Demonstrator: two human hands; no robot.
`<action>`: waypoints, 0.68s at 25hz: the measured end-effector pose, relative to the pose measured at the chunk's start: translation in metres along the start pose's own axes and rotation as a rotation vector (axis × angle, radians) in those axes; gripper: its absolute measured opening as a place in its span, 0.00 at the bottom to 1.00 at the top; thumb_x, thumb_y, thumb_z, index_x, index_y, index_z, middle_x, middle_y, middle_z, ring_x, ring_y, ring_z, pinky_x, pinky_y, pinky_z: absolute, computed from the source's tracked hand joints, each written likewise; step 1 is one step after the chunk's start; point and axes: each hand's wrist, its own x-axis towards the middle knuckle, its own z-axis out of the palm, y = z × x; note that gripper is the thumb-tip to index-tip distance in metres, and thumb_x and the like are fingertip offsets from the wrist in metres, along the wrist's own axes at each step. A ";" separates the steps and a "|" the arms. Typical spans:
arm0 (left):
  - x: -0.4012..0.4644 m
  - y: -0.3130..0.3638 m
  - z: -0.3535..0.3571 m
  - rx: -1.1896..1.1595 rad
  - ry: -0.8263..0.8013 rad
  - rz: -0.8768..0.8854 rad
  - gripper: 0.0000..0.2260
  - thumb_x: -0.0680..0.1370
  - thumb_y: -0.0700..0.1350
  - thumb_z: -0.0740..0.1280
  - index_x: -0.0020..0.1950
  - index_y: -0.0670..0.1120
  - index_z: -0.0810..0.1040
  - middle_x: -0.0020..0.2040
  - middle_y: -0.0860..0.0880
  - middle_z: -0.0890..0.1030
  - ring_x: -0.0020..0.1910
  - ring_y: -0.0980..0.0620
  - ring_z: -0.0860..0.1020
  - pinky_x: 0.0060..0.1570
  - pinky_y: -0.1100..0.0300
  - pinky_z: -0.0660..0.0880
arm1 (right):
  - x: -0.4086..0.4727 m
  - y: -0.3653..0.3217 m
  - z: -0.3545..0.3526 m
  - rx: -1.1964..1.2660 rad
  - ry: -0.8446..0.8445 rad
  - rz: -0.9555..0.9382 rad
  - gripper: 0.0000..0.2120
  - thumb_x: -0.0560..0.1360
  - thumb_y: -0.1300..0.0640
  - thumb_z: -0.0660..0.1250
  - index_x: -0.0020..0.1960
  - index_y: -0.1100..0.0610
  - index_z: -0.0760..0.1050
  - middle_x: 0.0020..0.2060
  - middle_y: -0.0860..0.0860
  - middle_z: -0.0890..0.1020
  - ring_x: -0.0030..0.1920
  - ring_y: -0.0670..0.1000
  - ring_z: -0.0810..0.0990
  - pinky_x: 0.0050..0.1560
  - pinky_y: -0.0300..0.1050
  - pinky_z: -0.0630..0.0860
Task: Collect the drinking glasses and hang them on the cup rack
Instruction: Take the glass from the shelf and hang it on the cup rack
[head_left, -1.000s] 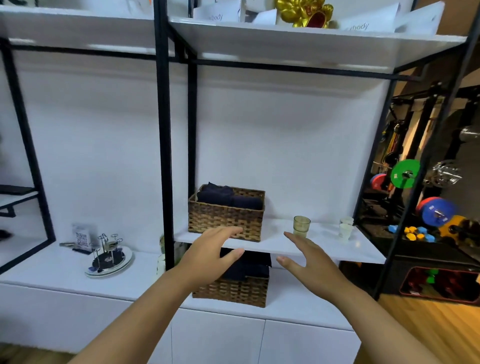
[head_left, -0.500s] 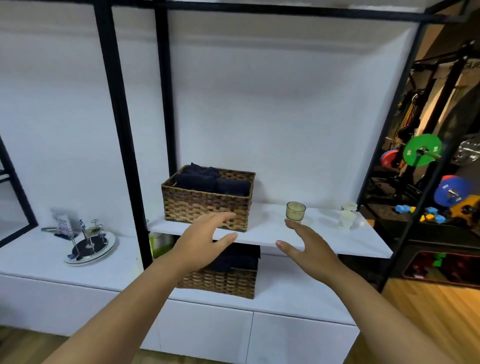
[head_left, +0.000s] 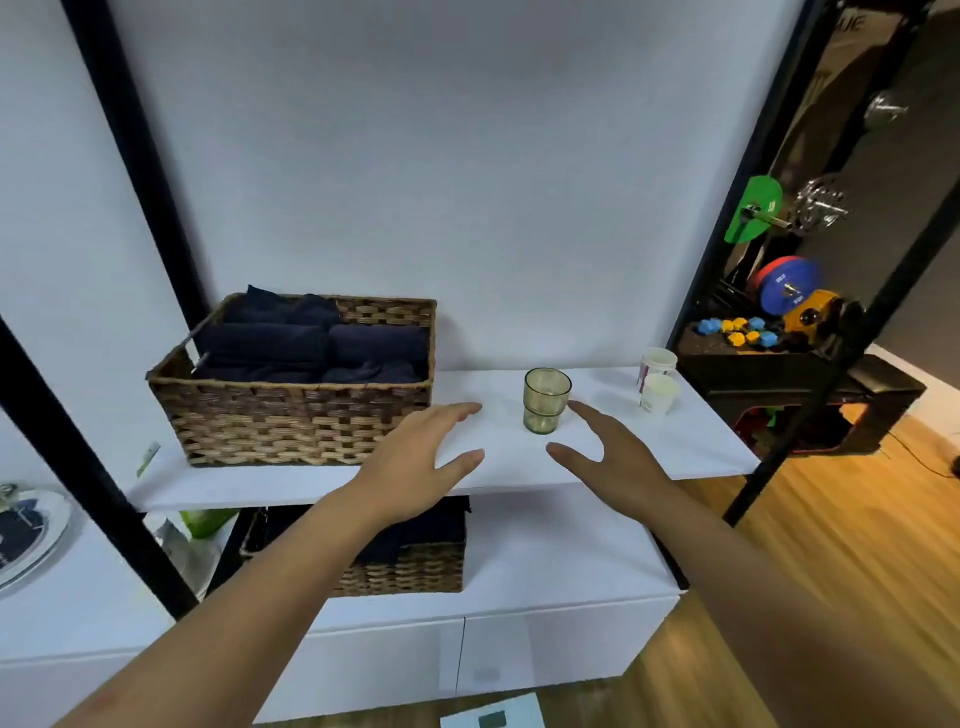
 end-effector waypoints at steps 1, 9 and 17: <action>0.011 -0.008 0.006 -0.010 -0.019 -0.003 0.26 0.82 0.60 0.64 0.80 0.59 0.64 0.77 0.58 0.69 0.75 0.55 0.66 0.73 0.54 0.67 | 0.011 0.004 0.005 0.023 0.015 0.033 0.38 0.77 0.35 0.69 0.82 0.41 0.58 0.80 0.45 0.66 0.80 0.49 0.62 0.74 0.45 0.62; 0.048 -0.053 0.049 -0.099 -0.075 -0.030 0.26 0.82 0.60 0.65 0.79 0.61 0.64 0.77 0.62 0.67 0.75 0.57 0.66 0.71 0.51 0.70 | 0.085 0.039 0.032 0.197 0.052 0.261 0.42 0.78 0.40 0.70 0.84 0.40 0.49 0.80 0.53 0.67 0.79 0.54 0.66 0.71 0.49 0.66; 0.054 -0.057 0.089 -0.203 -0.054 -0.212 0.25 0.82 0.60 0.66 0.78 0.64 0.65 0.76 0.66 0.67 0.76 0.62 0.64 0.74 0.58 0.64 | 0.160 0.079 0.054 0.331 0.049 0.293 0.46 0.74 0.46 0.77 0.83 0.43 0.54 0.73 0.52 0.71 0.64 0.51 0.71 0.59 0.45 0.68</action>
